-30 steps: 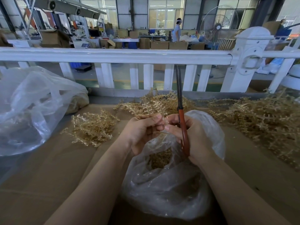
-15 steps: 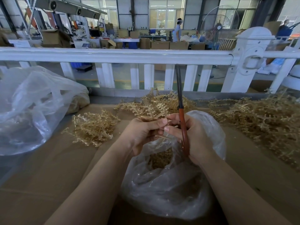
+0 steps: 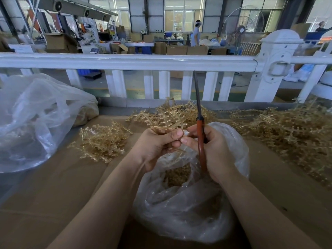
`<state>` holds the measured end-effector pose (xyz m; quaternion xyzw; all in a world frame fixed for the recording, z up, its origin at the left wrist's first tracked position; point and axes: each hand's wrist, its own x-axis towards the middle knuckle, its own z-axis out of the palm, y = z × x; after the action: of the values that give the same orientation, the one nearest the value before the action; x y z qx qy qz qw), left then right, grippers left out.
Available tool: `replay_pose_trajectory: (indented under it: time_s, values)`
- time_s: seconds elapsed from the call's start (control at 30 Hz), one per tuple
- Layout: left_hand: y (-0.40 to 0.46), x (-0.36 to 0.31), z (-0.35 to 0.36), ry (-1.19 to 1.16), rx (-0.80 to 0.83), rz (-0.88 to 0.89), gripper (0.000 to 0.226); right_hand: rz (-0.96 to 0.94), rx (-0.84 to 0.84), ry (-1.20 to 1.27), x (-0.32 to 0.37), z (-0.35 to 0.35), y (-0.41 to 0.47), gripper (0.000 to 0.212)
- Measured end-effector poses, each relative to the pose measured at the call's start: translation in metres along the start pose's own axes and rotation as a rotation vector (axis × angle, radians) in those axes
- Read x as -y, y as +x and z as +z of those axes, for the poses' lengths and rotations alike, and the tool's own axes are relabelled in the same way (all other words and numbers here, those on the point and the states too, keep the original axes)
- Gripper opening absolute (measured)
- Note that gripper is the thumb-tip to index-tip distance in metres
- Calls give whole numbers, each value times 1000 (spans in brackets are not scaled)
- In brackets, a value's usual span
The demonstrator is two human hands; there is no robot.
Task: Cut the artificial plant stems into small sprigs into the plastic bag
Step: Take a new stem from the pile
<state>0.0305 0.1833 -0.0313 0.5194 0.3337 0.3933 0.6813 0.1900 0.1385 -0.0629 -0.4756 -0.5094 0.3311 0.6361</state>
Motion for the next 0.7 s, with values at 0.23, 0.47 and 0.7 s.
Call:
replay_pose_trajectory:
  time_s: [0.23, 0.47, 0.7]
  values:
    - [1, 3, -1, -76, 15, 57, 15, -22, -38, -67, 1, -2, 0, 44]
    - [4, 1, -4, -239, -81, 231, 13, -91, -40, -268, -4, 1, -2, 34]
    - [5, -1, -5, -291, -126, 332, 4, -94, -19, -525, -4, 4, -4, 65]
